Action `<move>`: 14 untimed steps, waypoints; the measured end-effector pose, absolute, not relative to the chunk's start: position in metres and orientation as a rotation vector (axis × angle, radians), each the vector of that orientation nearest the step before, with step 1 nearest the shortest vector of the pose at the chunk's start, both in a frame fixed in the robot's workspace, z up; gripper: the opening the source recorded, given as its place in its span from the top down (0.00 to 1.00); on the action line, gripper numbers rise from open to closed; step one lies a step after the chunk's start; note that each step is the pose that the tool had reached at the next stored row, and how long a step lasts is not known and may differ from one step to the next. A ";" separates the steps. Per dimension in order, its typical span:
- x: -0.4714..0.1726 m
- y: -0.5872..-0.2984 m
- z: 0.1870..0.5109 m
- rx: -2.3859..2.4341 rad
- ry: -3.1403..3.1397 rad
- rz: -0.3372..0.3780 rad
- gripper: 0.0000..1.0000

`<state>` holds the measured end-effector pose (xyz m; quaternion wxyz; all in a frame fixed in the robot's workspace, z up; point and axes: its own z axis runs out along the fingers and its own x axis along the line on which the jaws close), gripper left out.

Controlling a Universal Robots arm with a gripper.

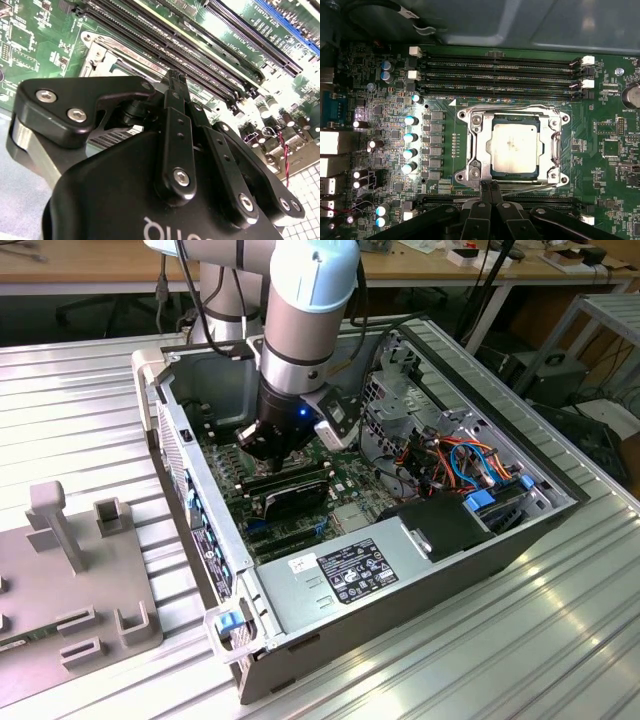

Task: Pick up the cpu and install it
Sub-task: 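Install the second cpu locking lever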

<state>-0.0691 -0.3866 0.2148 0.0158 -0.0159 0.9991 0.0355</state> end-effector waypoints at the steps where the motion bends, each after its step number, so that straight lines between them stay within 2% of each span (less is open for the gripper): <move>1: -0.069 -0.387 0.215 -0.049 3.108 0.110 0.89; 14: -0.074 -0.385 0.213 -0.050 3.108 0.110 0.89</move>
